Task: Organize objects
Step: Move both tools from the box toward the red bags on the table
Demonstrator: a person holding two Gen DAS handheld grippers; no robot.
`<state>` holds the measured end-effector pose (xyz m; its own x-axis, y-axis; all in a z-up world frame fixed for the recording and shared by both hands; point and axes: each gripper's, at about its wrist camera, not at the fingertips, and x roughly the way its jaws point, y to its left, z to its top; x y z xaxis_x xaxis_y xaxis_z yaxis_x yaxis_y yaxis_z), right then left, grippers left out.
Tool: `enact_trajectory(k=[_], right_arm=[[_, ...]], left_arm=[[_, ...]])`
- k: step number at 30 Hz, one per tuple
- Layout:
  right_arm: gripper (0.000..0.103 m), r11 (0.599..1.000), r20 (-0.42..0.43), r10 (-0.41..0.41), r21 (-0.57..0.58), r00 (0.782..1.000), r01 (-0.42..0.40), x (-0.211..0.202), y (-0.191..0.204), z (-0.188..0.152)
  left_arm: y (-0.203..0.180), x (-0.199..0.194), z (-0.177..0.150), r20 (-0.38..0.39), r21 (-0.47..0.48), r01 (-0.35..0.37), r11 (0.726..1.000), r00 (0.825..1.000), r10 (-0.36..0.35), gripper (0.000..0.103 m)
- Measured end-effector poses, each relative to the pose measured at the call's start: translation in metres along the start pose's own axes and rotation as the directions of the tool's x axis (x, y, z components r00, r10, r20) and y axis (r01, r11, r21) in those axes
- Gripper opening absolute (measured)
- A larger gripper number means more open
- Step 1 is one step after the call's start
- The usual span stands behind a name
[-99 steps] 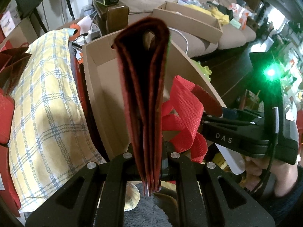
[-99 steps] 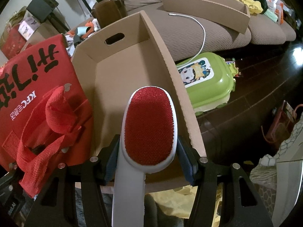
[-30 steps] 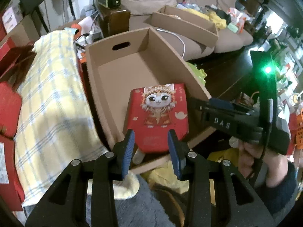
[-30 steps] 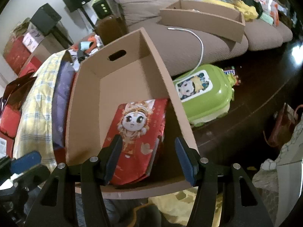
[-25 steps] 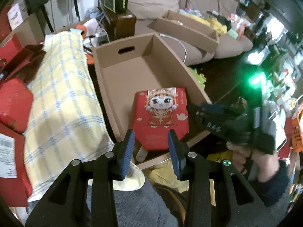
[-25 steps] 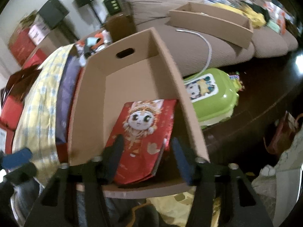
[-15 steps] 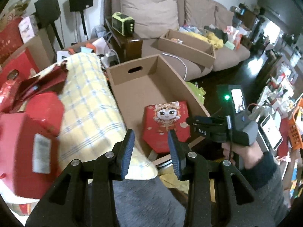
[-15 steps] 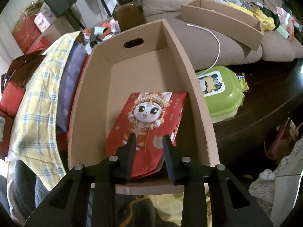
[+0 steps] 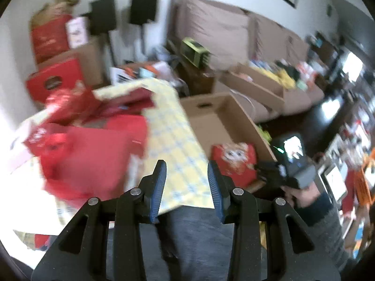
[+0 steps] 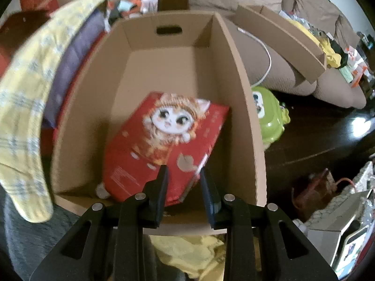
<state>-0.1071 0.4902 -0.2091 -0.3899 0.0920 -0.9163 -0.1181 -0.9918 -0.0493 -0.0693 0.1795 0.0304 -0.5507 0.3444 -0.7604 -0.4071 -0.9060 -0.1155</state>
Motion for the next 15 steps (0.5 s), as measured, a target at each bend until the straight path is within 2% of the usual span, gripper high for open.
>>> enact_trajectory(k=[4,9,12,15], right_arm=[[0.028,1.0,0.048,-0.007,-0.006,0.999,0.007,-0.023,0.005,0.004],[0.029,0.999,0.141,0.042,-0.007,0.989,-0.042,-0.062,0.016,0.013],[0.033,0.998,0.189,0.07,-0.014,0.979,-0.068,-0.082,0.026,0.017],[0.039,0.994,0.227,0.105,-0.019,0.968,-0.103,-0.097,0.035,0.021]], left_arm=[[0.05,-0.023,0.003,0.071,-0.082,-0.072,0.994,0.994,0.078,0.034],[0.111,-0.034,-0.002,0.099,-0.186,-0.123,0.975,0.985,0.143,0.034],[0.137,-0.032,-0.009,0.101,-0.228,-0.139,0.964,0.981,0.165,0.035],[0.157,-0.025,-0.017,0.098,-0.259,-0.125,0.958,0.983,0.155,0.035]])
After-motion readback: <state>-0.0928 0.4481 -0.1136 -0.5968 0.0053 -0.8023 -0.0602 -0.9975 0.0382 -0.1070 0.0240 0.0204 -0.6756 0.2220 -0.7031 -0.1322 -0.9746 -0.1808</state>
